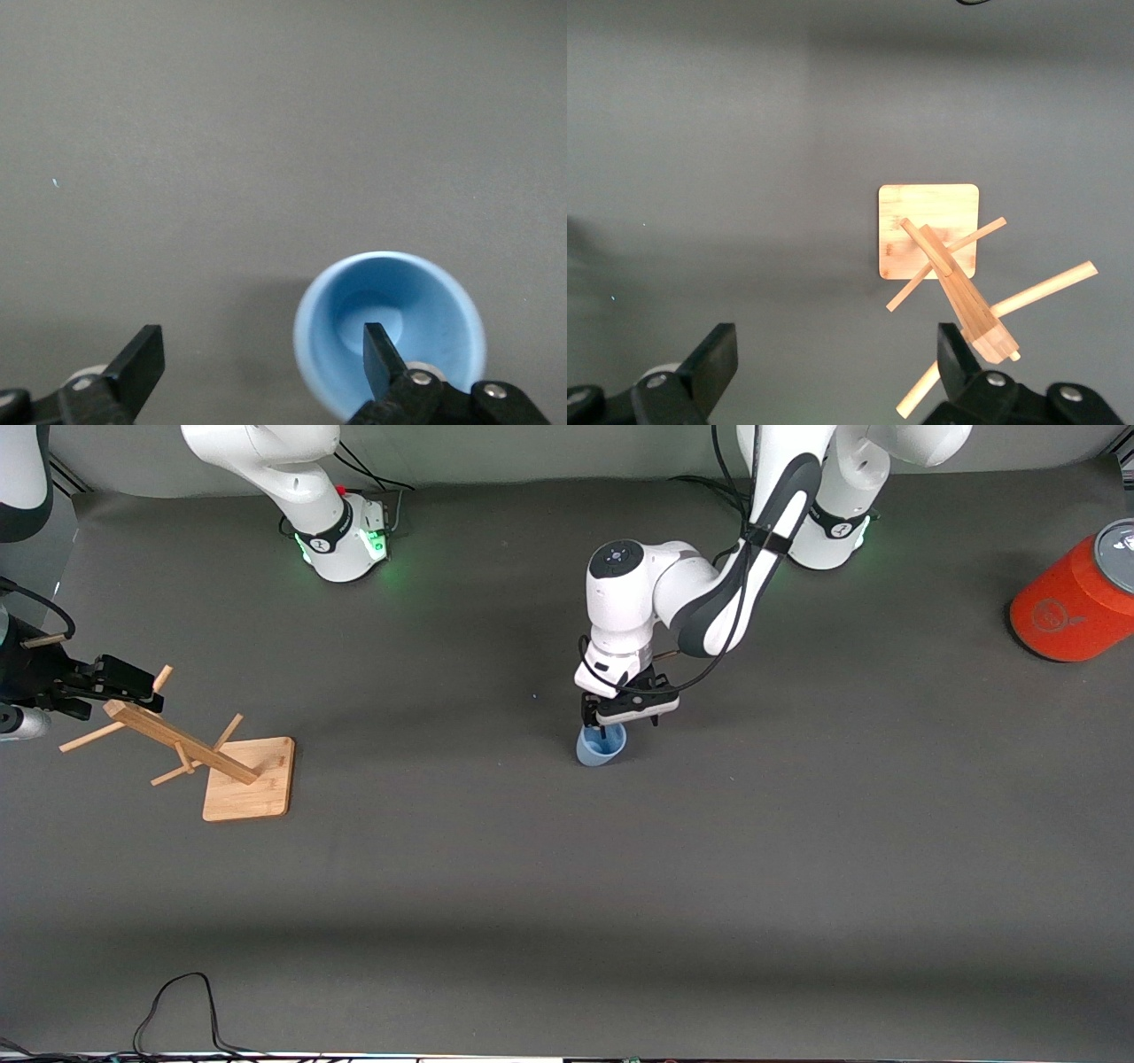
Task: Rotate and upright cup with both arms
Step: 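Set the upright cup on the table and open the left gripper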
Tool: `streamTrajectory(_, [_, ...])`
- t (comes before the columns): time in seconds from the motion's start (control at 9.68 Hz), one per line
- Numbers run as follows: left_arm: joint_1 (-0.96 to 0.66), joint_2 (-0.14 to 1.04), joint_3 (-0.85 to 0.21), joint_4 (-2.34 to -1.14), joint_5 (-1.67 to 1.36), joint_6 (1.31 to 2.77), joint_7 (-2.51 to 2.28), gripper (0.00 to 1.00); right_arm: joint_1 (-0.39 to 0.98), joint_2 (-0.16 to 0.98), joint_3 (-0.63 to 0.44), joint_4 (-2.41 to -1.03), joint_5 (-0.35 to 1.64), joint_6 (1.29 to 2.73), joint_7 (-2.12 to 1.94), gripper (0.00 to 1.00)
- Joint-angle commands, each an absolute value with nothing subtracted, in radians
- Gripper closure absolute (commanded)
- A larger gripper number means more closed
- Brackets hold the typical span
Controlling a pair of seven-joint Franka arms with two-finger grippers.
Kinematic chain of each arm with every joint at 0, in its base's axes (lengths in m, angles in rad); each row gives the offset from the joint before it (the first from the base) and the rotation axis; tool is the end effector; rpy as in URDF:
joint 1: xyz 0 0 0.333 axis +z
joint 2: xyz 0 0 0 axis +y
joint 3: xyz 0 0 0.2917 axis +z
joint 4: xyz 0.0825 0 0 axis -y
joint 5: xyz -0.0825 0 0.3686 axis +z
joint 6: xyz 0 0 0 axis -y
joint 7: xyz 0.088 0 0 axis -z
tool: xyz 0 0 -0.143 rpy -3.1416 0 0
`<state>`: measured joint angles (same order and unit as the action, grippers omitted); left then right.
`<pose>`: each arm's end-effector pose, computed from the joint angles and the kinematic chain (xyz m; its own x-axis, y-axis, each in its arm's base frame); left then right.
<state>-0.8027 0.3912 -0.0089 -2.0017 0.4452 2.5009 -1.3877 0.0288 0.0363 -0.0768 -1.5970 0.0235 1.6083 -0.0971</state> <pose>0.4196 -0.4328 0.2256 0.9297 0.2201 0.2954 0.2298 -0.9732 0.0020 0.5500 -0.0225 0.5358 0.9986 0.0482 -0.0228 0.0476 -0.9986 -0.0230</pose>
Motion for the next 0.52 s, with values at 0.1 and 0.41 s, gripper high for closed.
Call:
streamTrajectory(0.1, [-0.813, 0.385, -0.009, -1.982, 0.448, 2.479, -1.411, 0.0, 0.044, 0.02, -0.081, -1.606, -0.023, 1.601, -0.078, 0.0])
streamTrajectory(0.41, [-0.802, 0.37, -0.009, -1.93, 0.442, 2.435, -1.398, 0.0, 0.043, 0.018, -0.081, -1.606, -0.014, 1.601, -0.072, 0.0])
